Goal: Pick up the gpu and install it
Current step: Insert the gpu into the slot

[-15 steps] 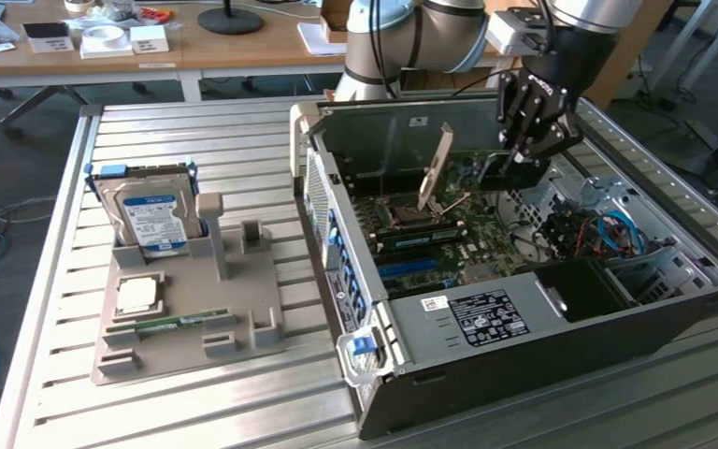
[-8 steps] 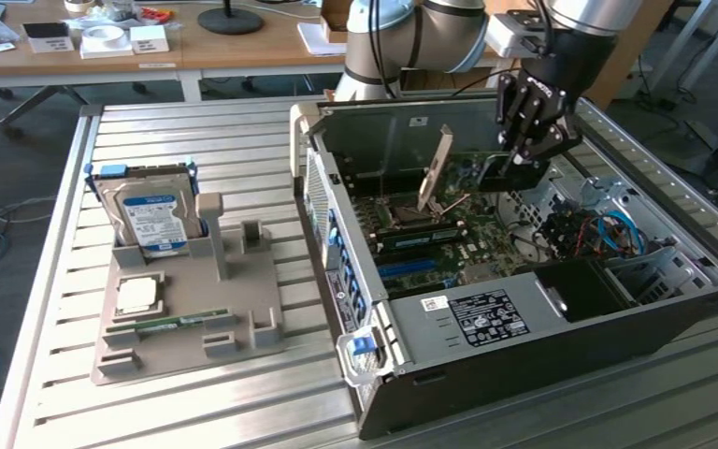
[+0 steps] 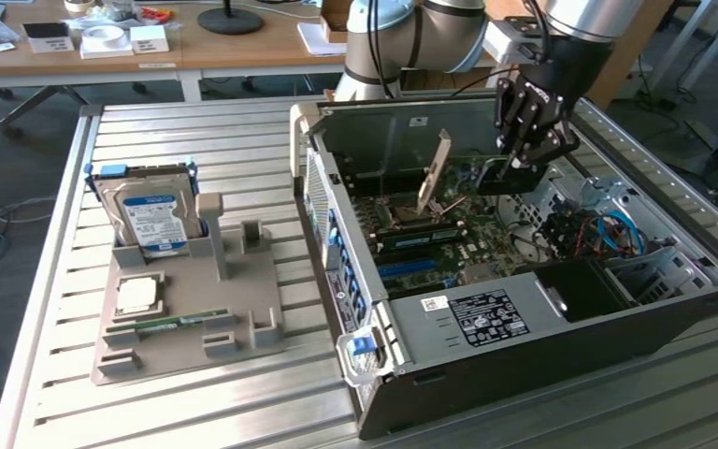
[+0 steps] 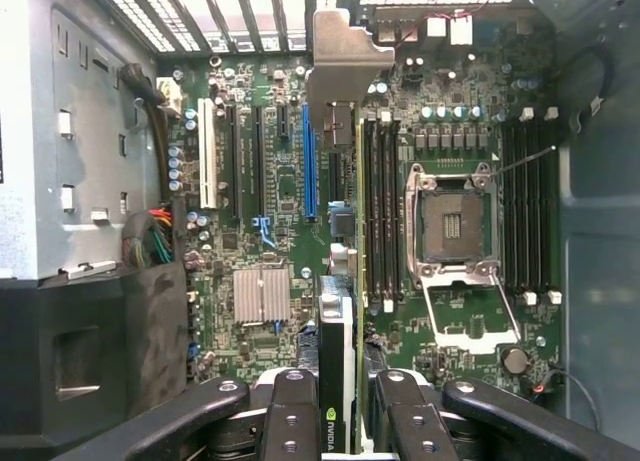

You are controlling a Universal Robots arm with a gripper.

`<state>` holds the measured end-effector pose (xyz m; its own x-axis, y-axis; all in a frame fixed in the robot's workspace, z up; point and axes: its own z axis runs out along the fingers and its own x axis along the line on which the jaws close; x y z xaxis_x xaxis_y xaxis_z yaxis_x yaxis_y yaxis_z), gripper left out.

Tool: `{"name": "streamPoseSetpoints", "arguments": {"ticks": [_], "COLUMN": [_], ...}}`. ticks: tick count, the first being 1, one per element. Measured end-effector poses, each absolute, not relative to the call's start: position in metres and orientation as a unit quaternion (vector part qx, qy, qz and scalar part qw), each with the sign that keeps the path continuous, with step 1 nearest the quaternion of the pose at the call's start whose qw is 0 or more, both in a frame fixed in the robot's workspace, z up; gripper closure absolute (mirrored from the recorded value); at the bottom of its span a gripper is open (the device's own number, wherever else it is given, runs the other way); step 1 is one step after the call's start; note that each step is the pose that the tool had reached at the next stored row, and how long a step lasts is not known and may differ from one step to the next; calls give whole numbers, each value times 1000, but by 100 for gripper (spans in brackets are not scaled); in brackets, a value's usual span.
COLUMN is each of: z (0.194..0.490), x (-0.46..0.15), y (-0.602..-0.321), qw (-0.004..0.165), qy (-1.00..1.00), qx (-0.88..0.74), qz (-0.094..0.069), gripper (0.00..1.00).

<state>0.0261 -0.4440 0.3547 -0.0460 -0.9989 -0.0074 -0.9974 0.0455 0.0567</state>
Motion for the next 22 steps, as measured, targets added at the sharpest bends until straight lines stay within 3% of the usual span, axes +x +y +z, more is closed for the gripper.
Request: {"name": "streamPoseSetpoints", "arguments": {"ticks": [17, 22], "z": [340, 337], "x": [26, 23], "y": [-444, -444], "qw": [17, 9], "qy": [-723, -722], "qx": [690, 692], "qz": [-23, -15], "gripper": [73, 73]}}
